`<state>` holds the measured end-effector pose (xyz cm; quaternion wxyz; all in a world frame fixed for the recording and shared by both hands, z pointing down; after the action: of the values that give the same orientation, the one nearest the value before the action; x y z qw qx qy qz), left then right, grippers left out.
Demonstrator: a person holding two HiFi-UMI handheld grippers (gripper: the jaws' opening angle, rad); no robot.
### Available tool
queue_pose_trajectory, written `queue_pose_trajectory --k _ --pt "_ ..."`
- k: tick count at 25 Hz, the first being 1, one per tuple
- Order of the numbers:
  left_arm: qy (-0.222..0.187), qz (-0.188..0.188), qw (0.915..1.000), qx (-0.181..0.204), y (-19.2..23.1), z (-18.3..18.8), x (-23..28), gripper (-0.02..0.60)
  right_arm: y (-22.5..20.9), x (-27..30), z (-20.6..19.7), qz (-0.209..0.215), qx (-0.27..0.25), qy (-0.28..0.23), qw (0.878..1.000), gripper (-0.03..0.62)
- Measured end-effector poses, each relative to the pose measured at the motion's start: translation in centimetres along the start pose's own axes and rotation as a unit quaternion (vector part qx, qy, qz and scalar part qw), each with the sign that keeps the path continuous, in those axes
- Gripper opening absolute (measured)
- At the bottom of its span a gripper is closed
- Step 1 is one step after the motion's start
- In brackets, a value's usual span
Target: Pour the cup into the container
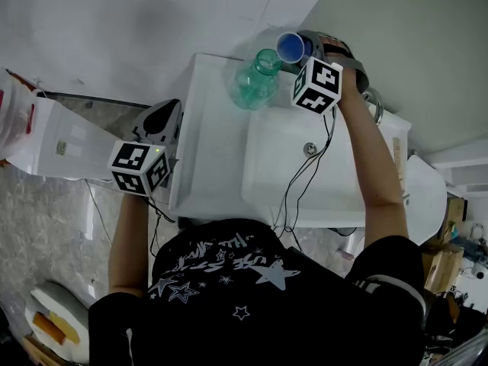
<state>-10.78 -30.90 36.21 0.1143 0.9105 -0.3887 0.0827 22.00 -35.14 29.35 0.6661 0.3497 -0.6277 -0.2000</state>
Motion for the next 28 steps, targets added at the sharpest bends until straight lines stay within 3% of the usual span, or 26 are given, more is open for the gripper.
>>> queue_pose_trajectory --k 11,18,23,28 --pt "-0.004 0.008 1.0000 0.000 0.0 0.1 -1.3 0.009 0.0 -0.6 -0.1 0.026 0.074 -0.028 0.997 0.270" --pt "-0.012 0.017 0.9998 -0.001 -0.1 0.0 -2.6 0.009 -0.2 -1.5 -0.7 0.031 0.161 -0.069 0.984 0.270" --pt "-0.019 0.018 0.9996 -0.002 -0.5 0.0 -3.6 0.009 0.2 -3.4 -1.6 0.031 0.252 -0.119 0.960 0.270" --pt "-0.026 0.022 0.9994 -0.004 -0.6 0.0 -4.8 0.009 1.3 -5.0 -1.7 0.035 0.342 -0.180 0.922 0.270"
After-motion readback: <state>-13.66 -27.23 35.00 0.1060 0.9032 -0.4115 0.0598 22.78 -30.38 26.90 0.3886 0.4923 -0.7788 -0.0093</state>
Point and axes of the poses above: the fingertips, and each gripper's own axes: x forward along the fingers, y to its left, z out of its top, the point moved 9 cm from there along -x, backward along the fingers, and after that the axes turned 7 degrees about z, right-handed, at the moved point
